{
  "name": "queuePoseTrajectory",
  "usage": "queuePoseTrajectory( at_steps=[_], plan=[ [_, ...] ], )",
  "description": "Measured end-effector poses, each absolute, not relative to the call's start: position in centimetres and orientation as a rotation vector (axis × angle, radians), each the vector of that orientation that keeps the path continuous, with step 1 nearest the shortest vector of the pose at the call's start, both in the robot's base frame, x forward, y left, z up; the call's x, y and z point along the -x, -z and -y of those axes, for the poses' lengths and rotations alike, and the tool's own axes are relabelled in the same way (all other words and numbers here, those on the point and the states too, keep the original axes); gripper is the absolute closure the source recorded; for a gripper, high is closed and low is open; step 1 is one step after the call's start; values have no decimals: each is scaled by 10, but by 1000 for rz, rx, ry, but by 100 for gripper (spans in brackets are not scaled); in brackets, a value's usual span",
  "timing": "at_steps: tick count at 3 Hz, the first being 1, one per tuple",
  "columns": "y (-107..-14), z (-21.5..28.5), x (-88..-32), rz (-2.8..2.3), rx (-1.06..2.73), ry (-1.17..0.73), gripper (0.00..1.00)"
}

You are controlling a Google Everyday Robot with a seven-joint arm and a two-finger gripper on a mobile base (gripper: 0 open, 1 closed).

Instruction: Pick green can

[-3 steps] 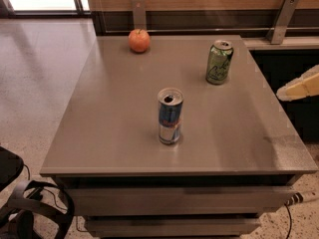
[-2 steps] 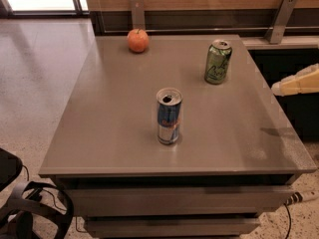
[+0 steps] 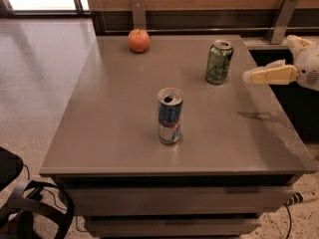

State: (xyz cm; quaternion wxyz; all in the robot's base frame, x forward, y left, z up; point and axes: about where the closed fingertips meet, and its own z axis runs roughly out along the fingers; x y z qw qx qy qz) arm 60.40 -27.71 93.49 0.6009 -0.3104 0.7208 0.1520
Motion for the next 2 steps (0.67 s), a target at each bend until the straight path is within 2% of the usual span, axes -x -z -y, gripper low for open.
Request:
queuePoseTrajectory(
  at_steps=[2],
  plan=[
    [-933,267,-618,-1647,732,-368,0]
  ],
)
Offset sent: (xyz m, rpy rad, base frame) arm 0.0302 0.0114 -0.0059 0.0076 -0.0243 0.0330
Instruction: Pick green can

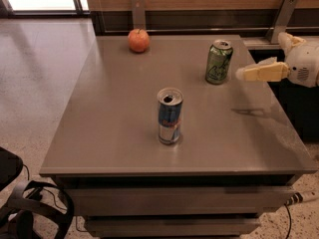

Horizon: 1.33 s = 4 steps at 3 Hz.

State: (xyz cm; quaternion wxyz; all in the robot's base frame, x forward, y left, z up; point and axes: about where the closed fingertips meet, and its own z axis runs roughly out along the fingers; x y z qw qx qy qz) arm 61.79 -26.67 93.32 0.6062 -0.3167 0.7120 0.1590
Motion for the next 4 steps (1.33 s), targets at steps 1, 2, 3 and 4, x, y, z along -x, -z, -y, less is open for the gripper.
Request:
queuePoseTrajectory(
  at_steps=[1,2,3,4],
  plan=[
    [-923,255,-643,-1617,757,-395,0],
    [-911,246,-664,-1589,761,-436,0],
    [-900,241,-679,-1576,750,-482,0],
    [-888,231,-692,-1572,750,-539,0]
  ],
)
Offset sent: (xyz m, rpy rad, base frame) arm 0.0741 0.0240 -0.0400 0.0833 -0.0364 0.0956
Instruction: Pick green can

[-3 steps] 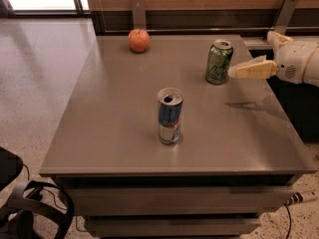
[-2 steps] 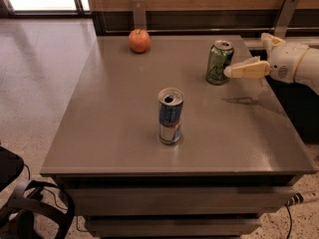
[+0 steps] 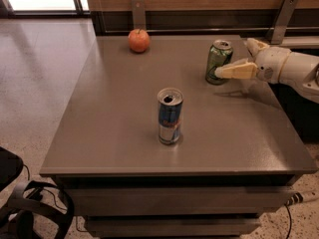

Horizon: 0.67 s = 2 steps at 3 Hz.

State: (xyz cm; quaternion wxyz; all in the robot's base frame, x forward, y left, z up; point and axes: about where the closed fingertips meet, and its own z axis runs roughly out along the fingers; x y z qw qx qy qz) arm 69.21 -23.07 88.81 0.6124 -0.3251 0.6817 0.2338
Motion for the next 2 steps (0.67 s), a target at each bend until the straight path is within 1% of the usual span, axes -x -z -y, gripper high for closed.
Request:
queuePoseTrajectory(
  at_steps=[1,2],
  plan=[
    [-878,217,-704,-1562,758,-596,2],
    [-874,207,-708,-1552,770,-630,31]
  ],
)
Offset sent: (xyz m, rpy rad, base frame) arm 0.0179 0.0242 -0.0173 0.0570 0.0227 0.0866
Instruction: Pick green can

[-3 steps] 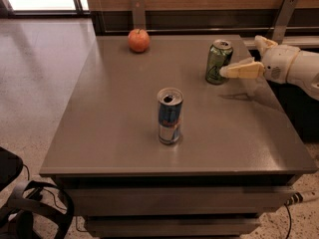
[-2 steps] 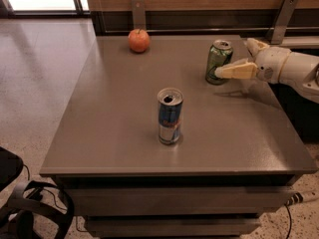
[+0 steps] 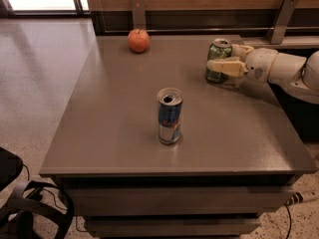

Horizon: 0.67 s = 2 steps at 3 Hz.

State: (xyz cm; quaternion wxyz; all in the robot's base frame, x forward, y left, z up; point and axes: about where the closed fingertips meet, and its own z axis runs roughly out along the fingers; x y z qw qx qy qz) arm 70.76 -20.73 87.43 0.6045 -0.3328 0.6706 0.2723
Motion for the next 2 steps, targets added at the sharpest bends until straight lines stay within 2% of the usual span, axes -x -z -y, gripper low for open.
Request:
queuePoseTrajectory(
  at_steps=[1,2],
  plan=[
    [-874,205,-708,-1551,773,-633,54],
    [-874,200,-709,-1549,777,-639,85]
  ],
)
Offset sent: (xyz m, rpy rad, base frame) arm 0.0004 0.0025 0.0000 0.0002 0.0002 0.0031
